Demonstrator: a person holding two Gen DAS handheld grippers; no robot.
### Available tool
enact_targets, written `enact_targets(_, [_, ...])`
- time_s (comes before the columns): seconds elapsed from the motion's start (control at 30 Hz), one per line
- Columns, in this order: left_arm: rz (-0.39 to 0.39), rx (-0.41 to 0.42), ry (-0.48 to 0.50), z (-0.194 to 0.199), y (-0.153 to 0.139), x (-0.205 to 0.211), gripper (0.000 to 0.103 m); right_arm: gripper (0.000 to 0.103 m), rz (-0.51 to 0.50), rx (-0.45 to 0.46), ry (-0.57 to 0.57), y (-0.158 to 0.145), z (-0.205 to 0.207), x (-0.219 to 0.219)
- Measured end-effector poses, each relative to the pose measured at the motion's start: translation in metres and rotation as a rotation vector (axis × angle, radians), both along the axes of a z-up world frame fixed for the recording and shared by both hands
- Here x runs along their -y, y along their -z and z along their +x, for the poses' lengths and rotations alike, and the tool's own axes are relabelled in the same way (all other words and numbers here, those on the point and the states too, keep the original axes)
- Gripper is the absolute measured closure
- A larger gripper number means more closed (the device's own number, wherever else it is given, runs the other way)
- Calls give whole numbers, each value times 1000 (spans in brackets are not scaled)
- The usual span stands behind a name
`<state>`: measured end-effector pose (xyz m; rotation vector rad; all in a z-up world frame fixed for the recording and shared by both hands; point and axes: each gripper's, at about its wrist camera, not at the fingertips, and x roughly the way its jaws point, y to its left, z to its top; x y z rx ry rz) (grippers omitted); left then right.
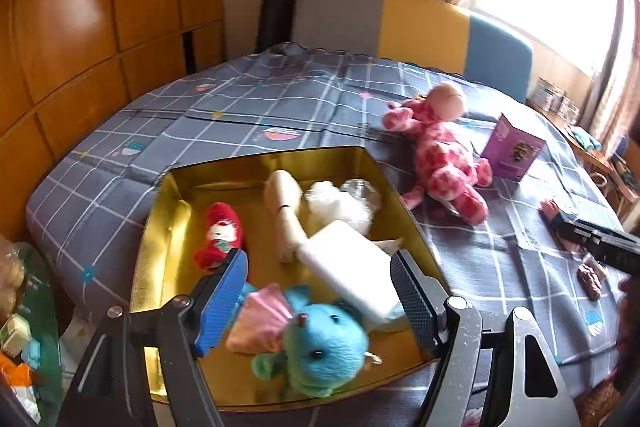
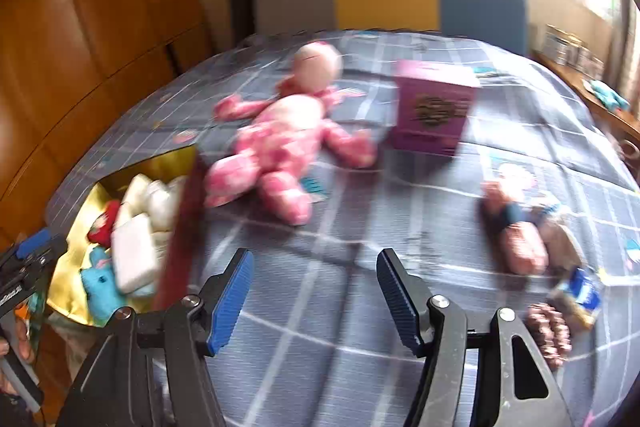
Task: Organize soft objects
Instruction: 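Grasp the pink satin scrunchie with left tool while right tool grasps blue Tempo tissue pack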
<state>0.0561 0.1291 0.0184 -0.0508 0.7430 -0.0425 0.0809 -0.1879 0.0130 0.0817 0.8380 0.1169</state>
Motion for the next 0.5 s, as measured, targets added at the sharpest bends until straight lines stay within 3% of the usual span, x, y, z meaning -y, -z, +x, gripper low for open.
enact_targets(0.23, [16, -8, 68, 5, -4, 27, 29, 38, -22, 34, 176, -11, -18, 75])
enact_targets(0.5, [35, -28, 238, 15, -5, 83, 29, 38, -11, 35, 412, -16, -40, 161])
